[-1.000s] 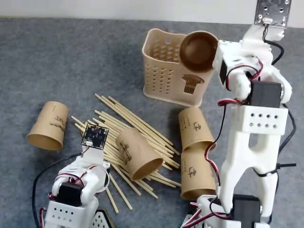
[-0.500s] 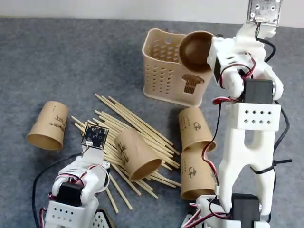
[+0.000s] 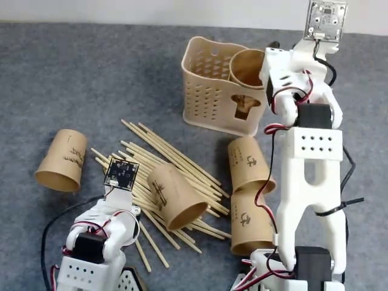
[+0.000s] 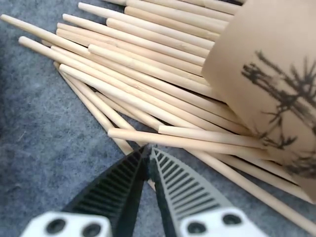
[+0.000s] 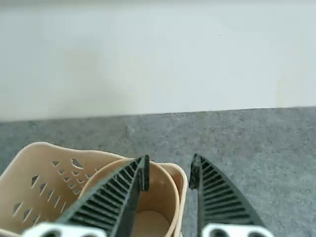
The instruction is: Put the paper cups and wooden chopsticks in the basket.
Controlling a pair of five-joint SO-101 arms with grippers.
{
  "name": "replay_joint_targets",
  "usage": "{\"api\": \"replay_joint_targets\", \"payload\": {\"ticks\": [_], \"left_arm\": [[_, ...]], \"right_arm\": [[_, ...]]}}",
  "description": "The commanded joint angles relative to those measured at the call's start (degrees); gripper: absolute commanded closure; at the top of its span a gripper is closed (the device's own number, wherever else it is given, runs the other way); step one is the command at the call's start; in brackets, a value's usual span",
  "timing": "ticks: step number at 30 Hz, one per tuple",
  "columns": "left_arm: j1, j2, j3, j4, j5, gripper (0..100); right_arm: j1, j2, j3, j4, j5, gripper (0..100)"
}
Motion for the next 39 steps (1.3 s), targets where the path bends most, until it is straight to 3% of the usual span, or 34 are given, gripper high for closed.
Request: {"api": "replay_joint_targets", "payload": {"ticks": [1,13,30,39], "left_arm": [[0.66,-0.57,1.1,0.26,0.35,99],[0.66,-0.57,1.1,0.26,0.35,99],[0.66,-0.57,1.1,0.26,0.35,99],[0.66,-0.57,1.1,0.26,0.35,99]], "right_arm": [[-0.22,-1.27,-0.48,0.48,-0.53,85.3],[-0.22,-10.15,-3.82,26.07,0.44,85.3],[-7.16,-16.75,-3.65,56.22,21.01,85.3],[-7.16,-16.75,8.22,58.68,34.37,85.3]]}}
